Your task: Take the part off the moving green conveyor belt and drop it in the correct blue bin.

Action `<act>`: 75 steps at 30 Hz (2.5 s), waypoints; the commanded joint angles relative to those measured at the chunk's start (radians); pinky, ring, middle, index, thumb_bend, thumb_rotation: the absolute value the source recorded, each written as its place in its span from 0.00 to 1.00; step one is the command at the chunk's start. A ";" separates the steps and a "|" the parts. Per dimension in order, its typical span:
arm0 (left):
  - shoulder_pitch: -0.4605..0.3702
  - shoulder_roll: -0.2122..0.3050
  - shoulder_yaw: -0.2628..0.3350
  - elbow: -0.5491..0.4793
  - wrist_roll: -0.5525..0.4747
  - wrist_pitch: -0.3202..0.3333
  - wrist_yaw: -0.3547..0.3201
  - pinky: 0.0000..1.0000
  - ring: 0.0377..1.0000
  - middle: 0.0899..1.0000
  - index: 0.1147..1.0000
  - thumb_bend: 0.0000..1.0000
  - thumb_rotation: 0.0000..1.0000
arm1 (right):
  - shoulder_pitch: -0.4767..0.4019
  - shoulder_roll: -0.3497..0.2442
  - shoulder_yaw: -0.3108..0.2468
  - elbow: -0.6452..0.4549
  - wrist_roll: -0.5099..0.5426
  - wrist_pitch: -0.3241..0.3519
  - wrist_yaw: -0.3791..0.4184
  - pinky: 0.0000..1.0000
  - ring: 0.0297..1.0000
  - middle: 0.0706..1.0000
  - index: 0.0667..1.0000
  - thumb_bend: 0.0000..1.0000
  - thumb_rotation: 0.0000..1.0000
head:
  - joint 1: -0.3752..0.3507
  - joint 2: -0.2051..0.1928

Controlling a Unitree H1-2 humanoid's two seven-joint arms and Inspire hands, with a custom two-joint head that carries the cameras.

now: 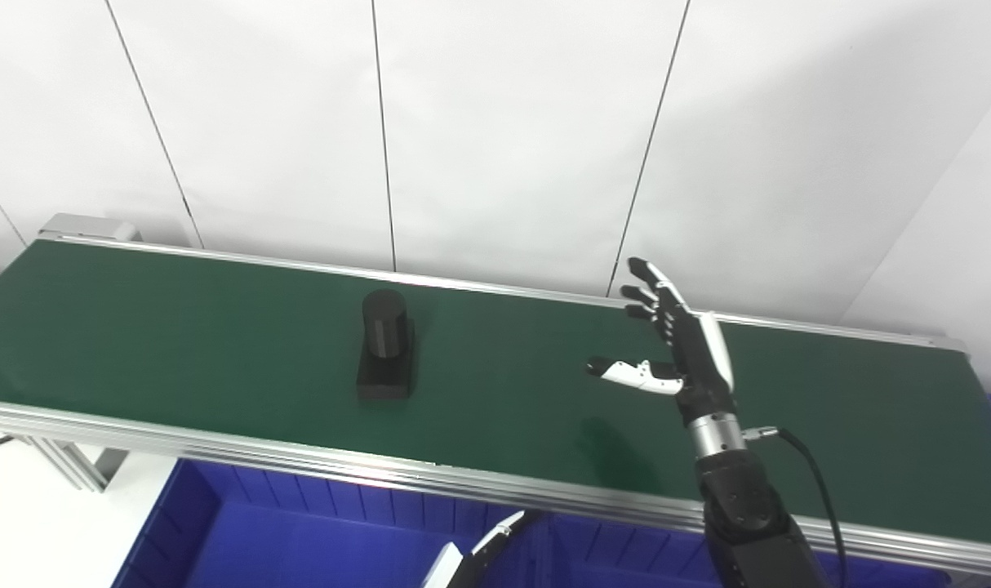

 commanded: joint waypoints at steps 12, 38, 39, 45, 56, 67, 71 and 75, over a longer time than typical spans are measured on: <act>-0.015 -0.002 -0.008 -0.028 0.006 -0.018 0.025 0.91 0.91 0.91 0.88 0.89 0.88 | -0.068 0.012 0.021 0.053 0.005 -0.031 -0.035 0.73 0.83 0.92 0.90 1.00 0.44 | -0.002 0.000; -0.032 -0.007 -0.011 -0.016 0.003 -0.018 0.026 0.90 0.90 0.91 0.88 0.89 0.88 | -0.054 -0.001 0.046 0.047 -0.004 -0.032 -0.037 0.73 0.83 0.93 0.89 0.96 0.46 | -0.012 -0.002; -0.031 -0.007 -0.011 -0.017 0.002 -0.018 0.025 0.90 0.90 0.91 0.88 0.89 0.88 | -0.052 -0.001 0.045 0.048 -0.003 -0.032 -0.037 0.73 0.82 0.93 0.89 0.96 0.47 | -0.012 -0.002; -0.025 -0.003 -0.010 -0.027 0.003 -0.018 0.023 0.91 0.91 0.91 0.89 0.88 0.88 | -0.045 -0.001 0.040 0.046 0.000 -0.031 -0.036 0.72 0.83 0.93 0.90 0.94 0.46 | -0.012 0.001; -0.021 0.001 -0.008 -0.031 -0.004 -0.018 0.017 0.91 0.90 0.90 0.89 0.90 0.87 | -0.054 0.028 0.016 0.084 0.018 -0.031 -0.035 0.73 0.82 0.92 0.89 0.97 0.44 | -0.013 0.003; -0.004 0.005 0.003 -0.056 -0.012 -0.018 -0.006 0.91 0.91 0.91 0.89 0.89 0.87 | -0.143 0.043 0.056 0.259 -0.047 -0.031 -0.047 0.70 0.82 0.92 0.89 0.98 0.45 | -0.009 0.007; -0.003 0.005 -0.001 -0.059 -0.001 -0.018 0.007 0.91 0.91 0.91 0.89 0.90 0.88 | -0.161 0.039 0.066 0.280 -0.067 -0.031 -0.063 0.67 0.80 0.90 0.88 0.99 0.44 | -0.009 0.007; -0.001 0.004 -0.001 -0.060 -0.001 -0.018 0.006 0.92 0.91 0.91 0.89 0.89 0.88 | -0.188 0.036 0.092 0.318 -0.158 -0.031 -0.147 0.63 0.77 0.88 0.88 0.98 0.42 | -0.006 0.010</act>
